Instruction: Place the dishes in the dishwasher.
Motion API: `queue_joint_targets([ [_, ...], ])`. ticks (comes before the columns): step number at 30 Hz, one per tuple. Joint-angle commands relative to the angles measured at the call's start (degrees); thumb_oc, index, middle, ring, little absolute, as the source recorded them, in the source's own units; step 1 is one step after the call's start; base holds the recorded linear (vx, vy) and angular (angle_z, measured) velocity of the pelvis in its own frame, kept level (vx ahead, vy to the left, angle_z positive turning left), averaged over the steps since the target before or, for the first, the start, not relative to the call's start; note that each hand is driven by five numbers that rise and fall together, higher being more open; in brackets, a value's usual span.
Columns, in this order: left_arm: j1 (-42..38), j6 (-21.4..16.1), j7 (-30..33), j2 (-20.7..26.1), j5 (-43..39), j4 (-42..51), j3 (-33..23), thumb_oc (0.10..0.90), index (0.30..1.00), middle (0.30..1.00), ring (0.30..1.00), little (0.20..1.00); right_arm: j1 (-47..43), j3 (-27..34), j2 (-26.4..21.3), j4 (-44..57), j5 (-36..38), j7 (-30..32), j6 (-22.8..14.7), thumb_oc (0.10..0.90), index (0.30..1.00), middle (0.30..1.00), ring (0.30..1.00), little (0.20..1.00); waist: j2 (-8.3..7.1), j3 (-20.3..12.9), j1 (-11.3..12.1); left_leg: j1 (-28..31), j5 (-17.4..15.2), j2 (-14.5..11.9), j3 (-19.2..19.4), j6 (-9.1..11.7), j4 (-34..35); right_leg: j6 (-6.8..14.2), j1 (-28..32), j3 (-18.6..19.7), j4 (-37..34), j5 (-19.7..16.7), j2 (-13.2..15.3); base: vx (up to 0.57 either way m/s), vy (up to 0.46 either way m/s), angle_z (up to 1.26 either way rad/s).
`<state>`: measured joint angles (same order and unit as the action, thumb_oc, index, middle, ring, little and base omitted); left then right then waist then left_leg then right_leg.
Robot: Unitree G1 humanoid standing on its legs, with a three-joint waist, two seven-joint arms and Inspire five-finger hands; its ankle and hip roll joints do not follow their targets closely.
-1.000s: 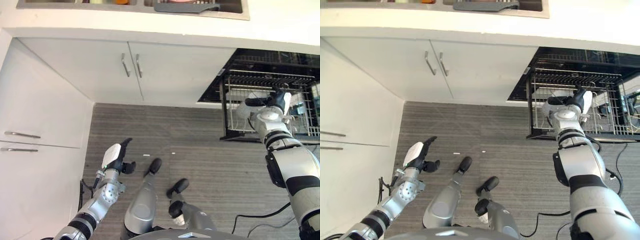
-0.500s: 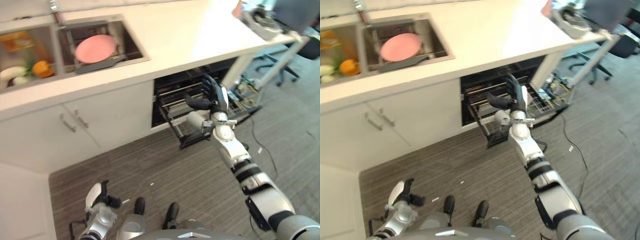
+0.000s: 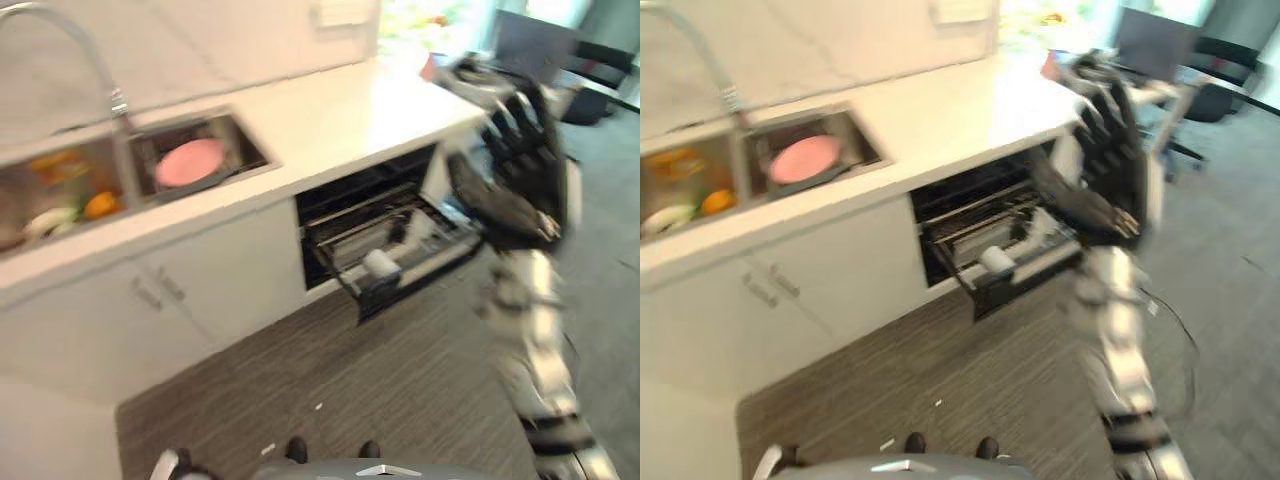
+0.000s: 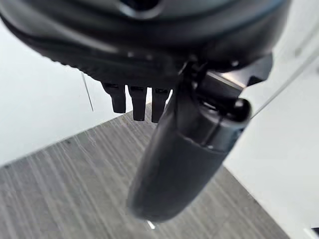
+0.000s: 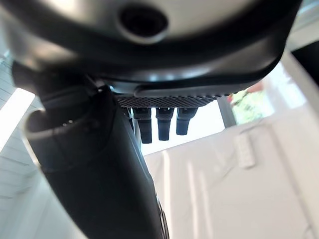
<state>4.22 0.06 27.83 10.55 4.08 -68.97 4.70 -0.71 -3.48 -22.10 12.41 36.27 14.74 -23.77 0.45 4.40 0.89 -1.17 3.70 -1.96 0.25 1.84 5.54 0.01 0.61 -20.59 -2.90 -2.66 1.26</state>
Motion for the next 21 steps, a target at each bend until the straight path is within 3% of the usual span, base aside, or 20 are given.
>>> queue_joint_targets([
  [1, -2.2, -2.5, 1.6, 2.3, -1.9, 1.9, 1.5, 0.800, 0.900, 0.900, 0.900, 0.900, -9.4, -0.2, -1.3, 4.8, -4.3, -1.7, -3.6, 0.800, 0.900, 0.900, 0.900, 0.900, -2.64, 2.2, 2.5, 2.4, -1.6, -1.9, -0.5, 2.8, -0.5, 6.1, 4.9, 0.9, -2.1, 4.1, 4.7, 0.03, -0.086, 0.11],
  [4, -0.9, -3.5, 1.9, 1.8, -3.0, 4.0, 0.8, 0.800, 0.900, 0.900, 0.900, 0.900, -11.7, -1.1, -3.2, 3.4, -9.4, 1.1, -2.5, 0.800, 0.900, 0.900, 0.900, 0.900, -2.04, 3.7, 4.2, 2.2, -0.8, -2.7, -0.9, 3.2, -2.1, 5.4, 5.1, 1.0, -1.9, 4.8, 4.4, -0.03, -0.093, 0.25],
  [8, -0.2, -4.9, 1.6, 1.3, -4.9, 4.5, 0.8, 0.800, 0.900, 0.900, 0.900, 0.900, -14.5, -2.6, -3.2, 2.3, -9.9, 1.8, -2.4, 0.800, 0.900, 0.900, 0.900, 0.900, -1.36, 8.2, 6.7, -6.1, -2.1, -1.0, -1.7, 5.6, -17.6, 3.9, 5.7, 0.5, -1.6, 5.7, 5.3, -0.10, -0.075, 0.29],
  [10, 0.4, -5.0, 1.2, 0.0, -5.7, 4.1, 0.2, 0.800, 0.900, 0.900, 0.900, 0.900, -15.3, -2.3, -5.5, 2.6, -12.3, 1.6, -1.2, 0.800, 0.900, 0.900, 0.900, 0.900, 0.17, 9.5, 8.7, -11.7, 2.4, -0.2, -2.0, 7.6, -25.2, 3.5, 7.7, -1.3, -2.1, 6.7, 6.0, -0.01, -0.046, 0.51],
  [12, 0.7, -4.8, 1.1, -0.2, -5.8, 3.6, 0.0, 0.800, 0.900, 0.900, 0.900, 0.900, -15.2, -1.3, -5.5, 2.8, -12.4, 2.1, -1.4, 0.800, 0.900, 0.900, 0.900, 0.900, 0.85, 9.4, 8.8, -13.3, 3.8, -1.3, 0.0, 7.6, -24.0, 3.7, 8.3, -2.2, -2.1, 7.7, 5.9, 0.10, 0.022, 0.59],
  [13, 1.5, -4.1, 1.0, -0.9, -5.4, 1.2, -0.7, 0.800, 0.900, 0.900, 0.900, 0.900, -14.1, 0.6, -4.9, 3.1, -12.5, 2.8, -2.0, 0.800, 0.900, 0.900, 0.900, 0.900, 1.44, 8.6, 9.5, -14.7, 4.6, -4.2, 5.5, 6.1, -16.3, 4.5, 9.7, -3.8, -2.1, 9.1, 5.8, 0.29, 0.081, 0.74],
  [14, 2.1, -3.3, 1.2, -1.3, -4.6, -0.8, -1.3, 0.800, 0.900, 0.900, 0.900, 0.900, -13.6, 1.2, -4.7, 3.4, -12.7, 3.0, -2.9, 0.800, 0.900, 0.900, 0.900, 0.900, 1.69, 8.3, 9.9, -16.5, 6.3, -6.1, 9.8, 5.9, -10.5, 5.4, 11.1, -4.7, -2.1, 10.0, 5.9, 0.35, 0.113, 0.59],
  [17, 3.2, -2.9, 1.0, -1.3, -2.4, -2.1, -1.0, 0.800, 0.900, 0.900, 0.900, 0.900, -15.6, 1.5, -5.9, 1.9, -15.0, 3.6, -2.0, 0.800, 0.900, 0.900, 0.900, 0.900, 1.60, 6.6, 11.1, -15.7, 9.0, -6.8, 11.8, 5.6, -3.1, 7.4, 12.5, -4.5, -2.1, 9.8, 6.7, 0.28, 0.184, 0.51],
  [20, 3.7, -2.8, 1.0, -1.6, -2.1, -2.7, -1.9, 0.800, 0.900, 0.900, 0.900, 0.900, -16.8, 1.5, -6.4, 1.6, -16.7, 3.9, -1.6, 0.800, 0.900, 0.900, 0.900, 0.900, 1.22, 4.8, 11.1, -13.2, 9.5, -6.7, 12.2, 4.9, -1.8, 8.6, 13.4, -3.8, -2.1, 9.6, 7.6, 0.26, 0.242, -0.34],
  [21, 3.3, -2.9, 0.8, -1.6, -2.3, -3.3, -2.1, 0.800, 0.900, 0.900, 0.900, 0.900, -16.7, 1.9, -6.4, 1.5, -17.2, 3.9, -1.1, 0.800, 0.900, 0.900, 0.900, 0.900, 0.10, 4.1, 10.9, -12.1, 9.1, -5.8, 12.7, 4.4, -1.9, 9.0, 14.5, -4.3, -2.1, 9.2, 8.8, 0.27, 0.278, -0.54],
])
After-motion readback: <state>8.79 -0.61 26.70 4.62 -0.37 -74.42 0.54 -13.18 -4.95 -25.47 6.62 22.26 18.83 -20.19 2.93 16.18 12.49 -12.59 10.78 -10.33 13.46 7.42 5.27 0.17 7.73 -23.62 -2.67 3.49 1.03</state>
